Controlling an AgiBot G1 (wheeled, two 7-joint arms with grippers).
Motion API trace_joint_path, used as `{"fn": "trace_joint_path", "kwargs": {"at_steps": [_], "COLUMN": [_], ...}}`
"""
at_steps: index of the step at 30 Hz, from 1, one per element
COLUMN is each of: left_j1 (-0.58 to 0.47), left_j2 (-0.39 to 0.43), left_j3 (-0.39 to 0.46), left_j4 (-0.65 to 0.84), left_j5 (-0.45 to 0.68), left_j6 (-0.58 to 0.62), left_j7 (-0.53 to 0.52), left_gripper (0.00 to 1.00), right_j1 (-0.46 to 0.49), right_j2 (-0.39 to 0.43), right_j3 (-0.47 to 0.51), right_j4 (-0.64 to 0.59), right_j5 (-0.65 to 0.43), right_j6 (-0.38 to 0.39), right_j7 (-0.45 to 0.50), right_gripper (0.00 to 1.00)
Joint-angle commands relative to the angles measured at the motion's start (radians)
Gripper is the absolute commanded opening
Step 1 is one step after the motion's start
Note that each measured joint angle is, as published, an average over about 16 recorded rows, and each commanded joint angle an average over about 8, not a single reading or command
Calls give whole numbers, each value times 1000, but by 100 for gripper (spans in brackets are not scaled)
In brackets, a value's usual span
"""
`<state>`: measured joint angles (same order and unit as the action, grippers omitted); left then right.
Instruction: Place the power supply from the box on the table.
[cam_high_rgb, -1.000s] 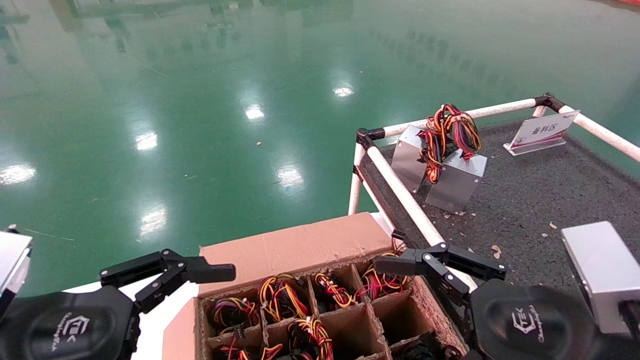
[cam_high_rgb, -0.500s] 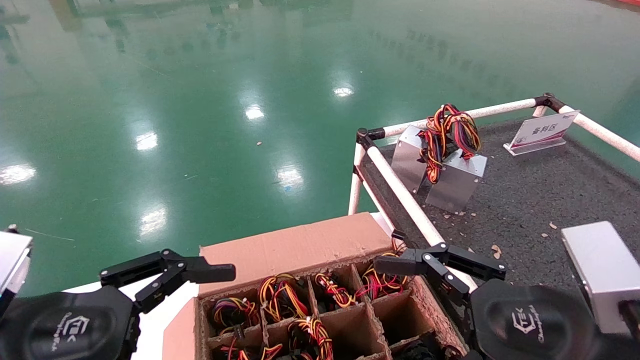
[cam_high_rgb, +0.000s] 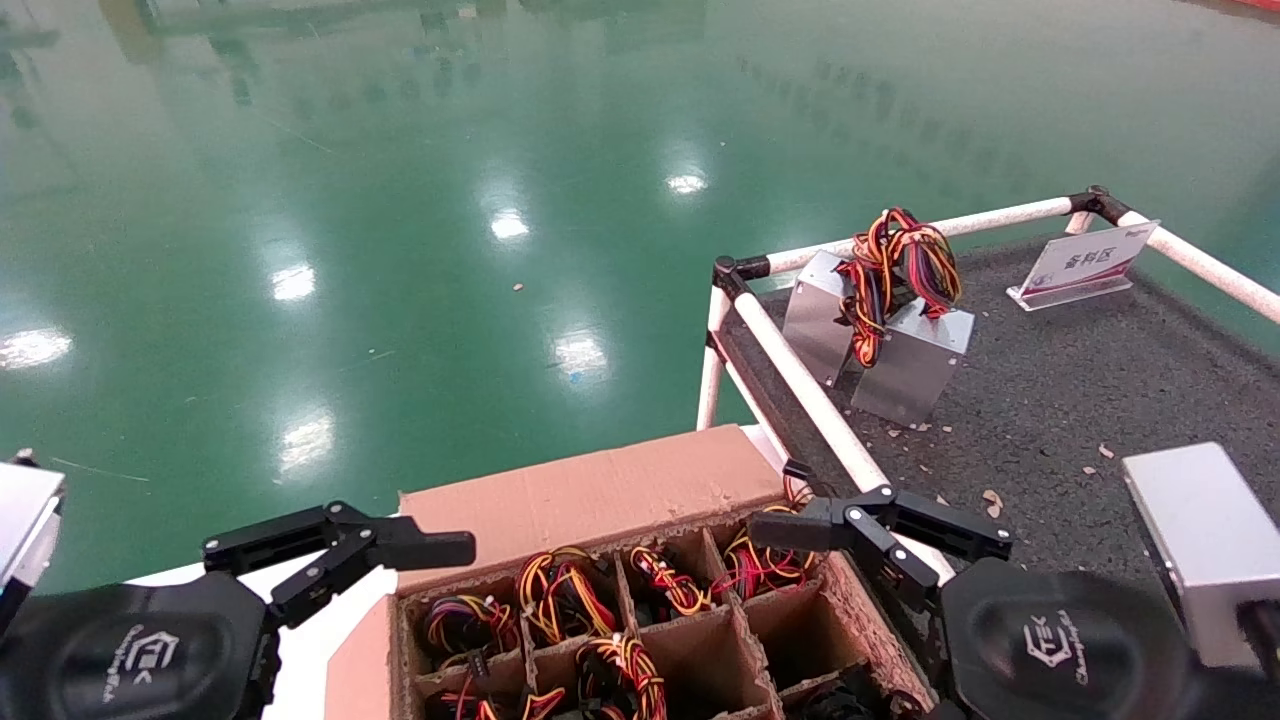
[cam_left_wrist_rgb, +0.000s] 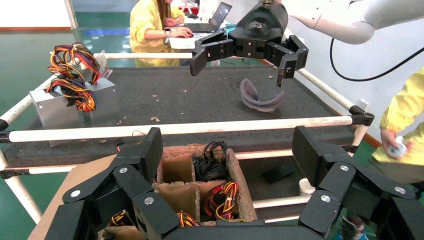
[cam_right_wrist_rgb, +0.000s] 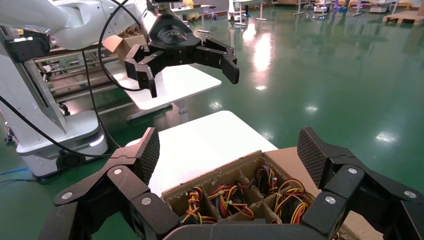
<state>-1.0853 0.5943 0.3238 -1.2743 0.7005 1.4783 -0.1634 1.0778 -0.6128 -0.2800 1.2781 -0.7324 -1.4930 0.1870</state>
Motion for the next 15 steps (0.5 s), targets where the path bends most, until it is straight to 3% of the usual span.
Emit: {"fn": "trace_joint_path", "kwargs": {"at_steps": [1,15], "left_j1": [0,0], "left_j2": [0,0], "left_j3": [0,0], "left_j4": [0,0], "left_j5": [0,0], "left_j6": [0,0], "left_j7": [0,0], "left_gripper": [0,0], "right_j1": [0,0], "right_j2": [0,0], "right_j3": [0,0], "right_j4": [0,0], "right_j5": [0,0], "right_j6": [0,0], "right_j7": [0,0], "right_gripper": [100,100]}}
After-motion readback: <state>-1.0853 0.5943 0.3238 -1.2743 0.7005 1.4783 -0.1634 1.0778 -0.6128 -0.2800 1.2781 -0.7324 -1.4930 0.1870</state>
